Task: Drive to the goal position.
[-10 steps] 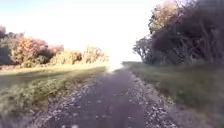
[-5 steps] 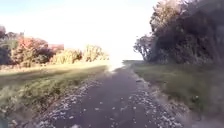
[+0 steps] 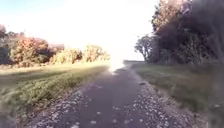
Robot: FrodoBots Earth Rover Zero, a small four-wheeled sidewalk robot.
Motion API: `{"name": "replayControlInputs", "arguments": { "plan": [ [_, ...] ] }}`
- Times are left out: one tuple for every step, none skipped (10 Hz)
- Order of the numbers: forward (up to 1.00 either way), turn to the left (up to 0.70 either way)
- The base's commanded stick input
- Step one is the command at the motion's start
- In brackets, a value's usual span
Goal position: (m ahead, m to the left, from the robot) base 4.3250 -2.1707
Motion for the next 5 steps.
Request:
{"name": "replayControlInputs", "arguments": {
  "plan": [
    [0.70, -0.14],
    [0.70, -0.14],
    [0.70, -0.14],
    [0.70, -0.14],
    [0.70, -0.14]
  ]
}}
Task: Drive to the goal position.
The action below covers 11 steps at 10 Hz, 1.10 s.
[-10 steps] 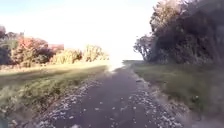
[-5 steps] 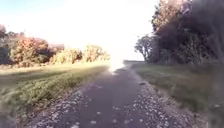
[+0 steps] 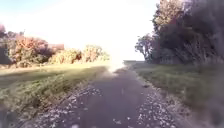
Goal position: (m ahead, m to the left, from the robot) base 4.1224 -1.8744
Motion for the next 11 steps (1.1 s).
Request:
{"name": "replayControlInputs", "arguments": {
  "plan": [
    [0.70, -0.14],
    [0.70, -0.14],
    [0.70, -0.14],
    [0.70, -0.14],
    [0.70, -0.14],
    [0.70, -0.14],
    [0.70, -0.14],
    [0.70, -0.14],
    [0.70, -0.14],
    [0.70, -0.14],
    [0.70, -0.14]
  ]
}}
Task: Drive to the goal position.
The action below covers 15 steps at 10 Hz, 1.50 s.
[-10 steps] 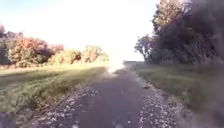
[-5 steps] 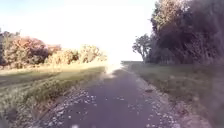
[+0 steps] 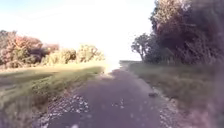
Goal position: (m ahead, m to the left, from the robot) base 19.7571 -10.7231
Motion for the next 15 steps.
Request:
{"name": "replayControlInputs", "arguments": {
  "plan": [
    [0.70, -0.14],
    [0.70, -0.14],
    [0.70, -0.14],
    [0.70, -0.14],
    [0.70, -0.14],
    [0.70, -0.14],
    [0.70, -0.14],
    [0.70, -0.14],
    [0.70, -0.13],
    [0.70, -0.12],
    [0.70, 0.00],
    [0.70, 0.00],
    [0.70, 0.00],
    [0.70, 0.00],
    [0.70, 0.00]
  ]
}}
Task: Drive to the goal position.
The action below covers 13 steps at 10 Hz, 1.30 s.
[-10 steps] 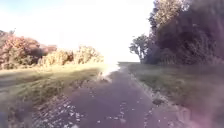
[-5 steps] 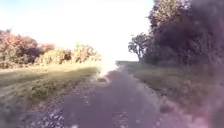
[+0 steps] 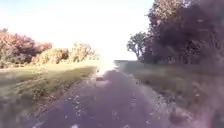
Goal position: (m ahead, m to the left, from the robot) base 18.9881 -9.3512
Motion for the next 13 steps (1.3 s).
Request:
{"name": "replayControlInputs", "arguments": {
  "plan": [
    [0.70, 0.00],
    [0.70, 0.00],
    [0.70, 0.00],
    [0.70, 0.00],
    [0.70, 0.00],
    [0.70, 0.00],
    [0.70, 0.00],
    [0.70, 0.00],
    [0.70, 0.00],
    [0.70, -0.09],
    [0.70, -0.12],
    [0.70, -0.14],
    [0.70, -0.14]
  ]
}}
